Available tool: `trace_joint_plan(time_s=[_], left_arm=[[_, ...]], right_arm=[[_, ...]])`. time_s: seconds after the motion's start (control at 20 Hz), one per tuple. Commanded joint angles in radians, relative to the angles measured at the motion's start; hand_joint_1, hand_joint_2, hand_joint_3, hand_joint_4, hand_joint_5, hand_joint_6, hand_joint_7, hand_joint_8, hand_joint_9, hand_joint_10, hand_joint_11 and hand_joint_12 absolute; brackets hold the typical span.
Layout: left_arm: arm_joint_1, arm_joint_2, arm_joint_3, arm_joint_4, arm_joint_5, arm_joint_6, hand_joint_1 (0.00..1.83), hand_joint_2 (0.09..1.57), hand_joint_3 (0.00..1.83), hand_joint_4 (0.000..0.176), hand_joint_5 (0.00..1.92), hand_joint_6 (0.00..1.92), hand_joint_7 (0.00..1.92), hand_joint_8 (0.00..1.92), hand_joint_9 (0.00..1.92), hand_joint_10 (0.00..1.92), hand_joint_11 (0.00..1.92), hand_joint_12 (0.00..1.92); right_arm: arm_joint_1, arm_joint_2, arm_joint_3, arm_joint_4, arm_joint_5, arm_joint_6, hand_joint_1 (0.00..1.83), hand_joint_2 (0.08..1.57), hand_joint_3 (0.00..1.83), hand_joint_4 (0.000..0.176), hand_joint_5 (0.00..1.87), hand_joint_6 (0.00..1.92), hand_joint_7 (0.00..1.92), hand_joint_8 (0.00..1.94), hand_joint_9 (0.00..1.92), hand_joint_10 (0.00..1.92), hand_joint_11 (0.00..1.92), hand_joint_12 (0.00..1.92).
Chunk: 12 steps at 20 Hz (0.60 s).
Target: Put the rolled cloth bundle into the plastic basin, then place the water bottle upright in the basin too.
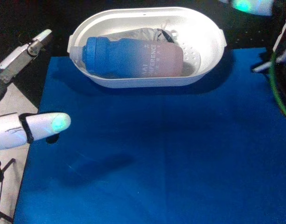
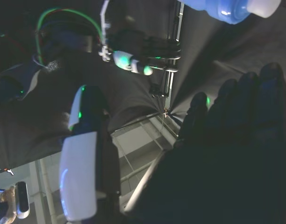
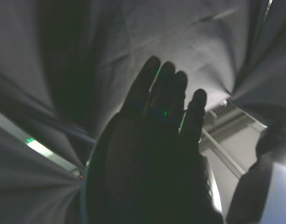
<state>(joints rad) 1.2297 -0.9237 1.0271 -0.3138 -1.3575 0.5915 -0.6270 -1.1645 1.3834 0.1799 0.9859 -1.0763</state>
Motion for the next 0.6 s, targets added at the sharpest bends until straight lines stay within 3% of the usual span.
trace_joint_plan(time_s=[0.0,0.05,0.15,0.25,0.3,0.35,0.45,0.5,0.55], left_arm=[[0.000,0.015,-0.002,-0.012,-0.159,-0.001,0.63,0.88,0.00,0.176,0.00,0.00,0.00,0.00,0.00,0.00,0.00,0.00],[0.006,0.025,-0.009,-0.018,-0.171,0.007,0.68,0.88,0.00,0.176,0.00,0.00,0.00,0.00,0.00,0.00,0.00,0.00],[0.011,0.038,-0.017,-0.026,-0.187,0.016,0.64,0.90,0.00,0.176,0.00,0.00,0.00,0.00,0.00,0.00,0.00,0.00],[0.041,0.061,-0.035,-0.052,-0.232,0.025,0.64,0.91,0.01,0.176,0.00,0.00,0.00,0.00,0.00,0.00,0.00,0.00],[0.074,0.073,-0.047,-0.079,-0.271,0.027,0.63,0.92,0.01,0.176,0.00,0.00,0.00,0.00,0.00,0.00,0.00,0.00],[0.096,0.081,-0.057,-0.098,-0.301,0.028,0.55,0.91,0.00,0.176,0.00,0.00,0.00,0.00,0.00,0.00,0.00,0.00],[0.132,0.092,-0.075,-0.125,-0.345,0.029,0.54,0.91,0.00,0.176,0.00,0.00,0.00,0.00,0.00,0.00,0.00,0.00],[0.148,0.098,-0.085,-0.133,-0.367,0.029,0.56,0.90,0.00,0.176,0.00,0.00,0.00,0.00,0.00,0.00,0.00,0.00],[0.156,0.103,-0.092,-0.137,-0.373,0.029,0.55,0.90,0.00,0.176,0.00,0.00,0.00,0.00,0.00,0.00,0.00,0.00]], right_arm=[[-0.006,0.023,-0.019,0.005,0.172,0.008,0.45,1.08,0.00,0.176,0.11,0.00,0.13,0.00,0.10,0.00,0.00,0.31],[-0.026,0.047,-0.046,0.004,0.196,0.008,0.46,1.08,0.00,0.176,0.10,0.00,0.11,0.00,0.07,0.00,0.00,0.23],[-0.049,0.072,-0.075,0.004,0.219,0.008,0.54,1.01,0.00,0.148,0.08,0.00,0.08,0.00,0.03,0.00,0.00,0.12],[-0.086,0.117,-0.134,0.004,0.248,-0.003,0.58,0.99,0.00,0.145,0.06,0.00,0.06,0.00,0.01,0.00,0.00,0.06],[-0.122,0.140,-0.165,0.007,0.280,-0.003,0.60,0.97,0.00,0.160,0.07,0.00,0.06,0.00,0.00,0.00,0.00,0.00],[-0.152,0.160,-0.194,0.010,0.310,-0.003,0.62,0.96,0.00,0.139,0.08,0.00,0.07,0.01,0.00,0.00,0.00,0.00],[-0.232,0.198,-0.255,0.032,0.382,-0.003,0.63,0.95,0.00,0.145,0.06,0.00,0.08,0.01,0.02,0.01,0.00,0.00],[-0.290,0.219,-0.293,0.057,0.439,-0.003,0.65,0.93,0.00,0.174,0.06,0.00,0.10,0.01,0.06,0.02,0.00,0.00],[-0.331,0.230,-0.318,0.076,0.480,-0.003,0.67,0.91,0.00,0.176,0.07,0.00,0.12,0.01,0.09,0.02,0.00,0.00]])
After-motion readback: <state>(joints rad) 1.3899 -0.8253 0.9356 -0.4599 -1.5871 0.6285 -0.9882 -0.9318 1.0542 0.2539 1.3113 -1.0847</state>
